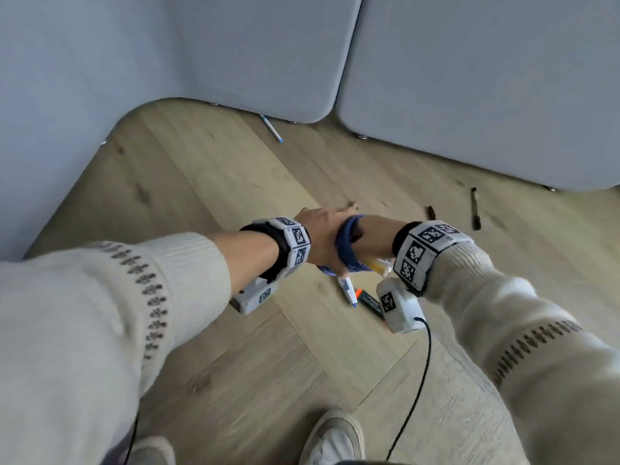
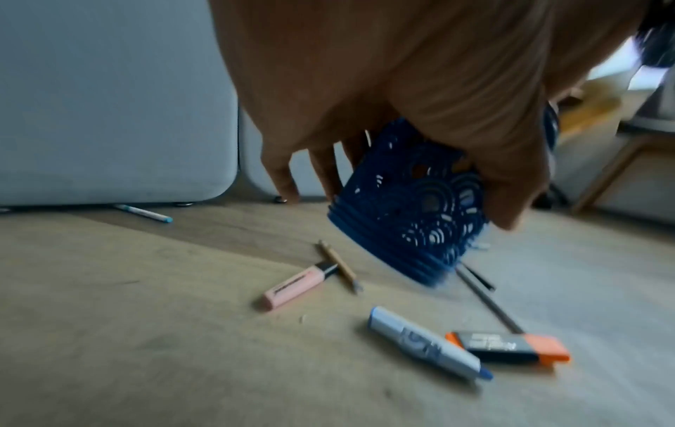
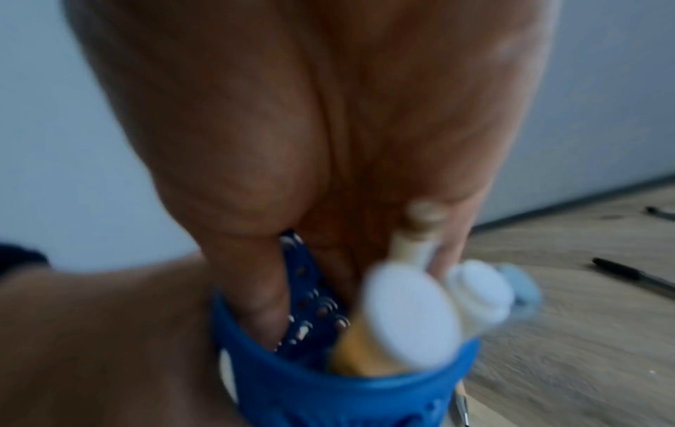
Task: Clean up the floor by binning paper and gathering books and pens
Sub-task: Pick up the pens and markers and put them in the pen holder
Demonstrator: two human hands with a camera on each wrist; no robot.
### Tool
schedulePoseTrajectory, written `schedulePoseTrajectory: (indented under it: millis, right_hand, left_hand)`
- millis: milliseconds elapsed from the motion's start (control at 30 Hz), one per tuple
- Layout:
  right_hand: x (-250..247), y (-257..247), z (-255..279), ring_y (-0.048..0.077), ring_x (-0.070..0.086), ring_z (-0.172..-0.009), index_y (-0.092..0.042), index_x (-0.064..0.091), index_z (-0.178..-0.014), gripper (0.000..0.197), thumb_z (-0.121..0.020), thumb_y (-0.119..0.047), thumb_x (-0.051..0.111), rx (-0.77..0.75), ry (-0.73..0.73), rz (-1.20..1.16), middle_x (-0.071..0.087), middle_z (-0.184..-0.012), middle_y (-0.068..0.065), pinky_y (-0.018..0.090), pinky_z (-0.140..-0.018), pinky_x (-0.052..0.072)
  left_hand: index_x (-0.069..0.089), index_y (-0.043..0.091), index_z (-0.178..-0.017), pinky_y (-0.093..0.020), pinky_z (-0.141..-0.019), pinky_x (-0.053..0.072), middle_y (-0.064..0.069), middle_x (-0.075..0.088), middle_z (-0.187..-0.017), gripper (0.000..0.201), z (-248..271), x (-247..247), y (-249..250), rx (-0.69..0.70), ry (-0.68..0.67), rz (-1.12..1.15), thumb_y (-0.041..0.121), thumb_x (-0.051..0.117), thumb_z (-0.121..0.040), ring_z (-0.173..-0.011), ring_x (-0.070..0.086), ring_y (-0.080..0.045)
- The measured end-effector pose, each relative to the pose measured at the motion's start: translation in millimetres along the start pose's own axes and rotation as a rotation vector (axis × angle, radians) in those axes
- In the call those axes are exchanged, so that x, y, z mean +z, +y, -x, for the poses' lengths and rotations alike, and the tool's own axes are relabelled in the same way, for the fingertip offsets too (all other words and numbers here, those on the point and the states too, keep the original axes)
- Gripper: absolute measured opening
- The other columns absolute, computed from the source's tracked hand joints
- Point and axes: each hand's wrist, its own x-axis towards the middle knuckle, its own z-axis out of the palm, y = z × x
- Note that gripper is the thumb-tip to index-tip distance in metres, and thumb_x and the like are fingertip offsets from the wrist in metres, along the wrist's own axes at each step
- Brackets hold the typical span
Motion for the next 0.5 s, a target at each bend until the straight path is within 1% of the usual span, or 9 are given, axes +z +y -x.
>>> schedulePoseTrajectory:
  millis: [67, 133, 167, 200, 233, 300, 400, 433, 500]
  right_hand:
    - [2.6, 20.5, 9.3, 0.023, 0.058, -0.080, -0.015, 0.067, -0.082, 0.015, -0.085, -0.027, 0.058, -0.008, 0.163, -0.188, 0.062, -0.076, 0.001, 0.030, -0.071, 0.044]
    - [10.7, 45.1, 15.1, 0.015, 0.064, -0.081, -0.021, 0.072, -0.090, 0.014, -0.083, -0.029, 0.063, 0.050, 0.544, -0.446, 0.070, -0.083, -0.005, 0.026, -0.075, 0.048]
    - [18.3, 55.2, 14.2, 0.014, 0.066, -0.080, -0.022, 0.073, -0.087, 0.013, -0.083, -0.030, 0.063, 0.098, 0.733, -0.552, 0.072, -0.083, -0.006, 0.026, -0.076, 0.050]
    - [28.8, 65.2, 8.6, 0.016, 0.067, -0.078, -0.022, 0.071, -0.084, 0.013, -0.082, -0.031, 0.061, 0.166, 0.849, -0.597, 0.072, -0.080, -0.006, 0.027, -0.074, 0.051]
    - [44.7, 74.8, 1.1, 0.019, 0.066, -0.078, -0.022, 0.069, -0.082, 0.014, -0.083, -0.032, 0.060, 0.246, 0.883, -0.593, 0.070, -0.078, -0.004, 0.028, -0.072, 0.051]
    - [82.0, 84.8, -20.7, 0.024, 0.064, -0.086, -0.021, 0.065, -0.085, 0.018, -0.085, -0.038, 0.058, 0.324, 0.734, -0.504, 0.067, -0.084, -0.002, 0.028, -0.071, 0.048]
    - [141.8, 74.9, -43.9, 0.026, 0.053, -0.107, -0.019, 0.058, -0.109, 0.053, -0.081, -0.063, 0.055, 0.280, 0.367, -0.217, 0.056, -0.109, 0.003, 0.035, -0.086, 0.046]
    - [157.9, 68.1, -47.1, 0.027, 0.049, -0.110, -0.018, 0.053, -0.115, 0.061, -0.079, -0.067, 0.053, 0.265, 0.321, -0.119, 0.051, -0.114, 0.004, 0.037, -0.088, 0.045]
    - [181.4, 56.9, -48.6, 0.027, 0.046, -0.111, -0.017, 0.048, -0.117, 0.055, -0.085, -0.061, 0.050, 0.229, 0.358, -0.001, 0.045, -0.117, 0.005, 0.038, -0.084, 0.041]
  left_hand:
    - [0.048, 0.031, -0.116, -0.029, -0.073, 0.051, 0.011, 0.063, -0.103, 0.077, -5.4, 8.9, -1.1, -0.045, 0.012, 0.035, 0.041, 0.082, -0.048, -0.088, 0.064, -0.020]
    - [0.048, 0.029, -0.117, -0.026, -0.070, 0.048, 0.010, 0.061, -0.105, 0.074, -12.4, 24.6, -9.6, -0.116, 0.057, 0.099, 0.037, 0.079, -0.051, -0.090, 0.064, -0.020]
    - [0.048, 0.029, -0.118, -0.025, -0.072, 0.048, 0.009, 0.062, -0.107, 0.073, -13.2, 33.4, -17.9, -0.168, 0.104, 0.170, 0.035, 0.079, -0.052, -0.091, 0.064, -0.019]
    - [0.049, 0.028, -0.119, -0.026, -0.074, 0.049, 0.009, 0.063, -0.107, 0.073, -13.9, 43.7, -28.4, -0.226, 0.155, 0.250, 0.033, 0.080, -0.053, -0.092, 0.063, -0.018]
    - [0.050, 0.029, -0.118, -0.027, -0.077, 0.052, 0.010, 0.064, -0.106, 0.073, -14.4, 54.7, -37.5, -0.273, 0.201, 0.315, 0.032, 0.081, -0.052, -0.093, 0.064, -0.017]
    - [0.051, 0.032, -0.115, -0.030, -0.079, 0.055, 0.011, 0.065, -0.104, 0.076, -12.4, 70.0, -53.6, -0.329, 0.276, 0.390, 0.032, 0.082, -0.045, -0.092, 0.064, -0.015]
    - [0.053, 0.029, -0.113, -0.031, -0.079, 0.055, 0.008, 0.060, -0.106, 0.080, -9.9, 85.2, -67.1, -0.340, 0.336, 0.401, 0.031, 0.083, -0.039, -0.092, 0.062, -0.015]
    - [0.053, 0.029, -0.112, -0.031, -0.079, 0.054, 0.007, 0.059, -0.105, 0.079, -8.7, 88.6, -69.6, -0.342, 0.338, 0.390, 0.032, 0.083, -0.039, -0.091, 0.061, -0.014]
    - [0.052, 0.029, -0.110, -0.030, -0.076, 0.055, 0.009, 0.059, -0.103, 0.078, -4.5, 96.3, -73.3, -0.359, 0.314, 0.382, 0.034, 0.082, -0.038, -0.089, 0.061, -0.012]
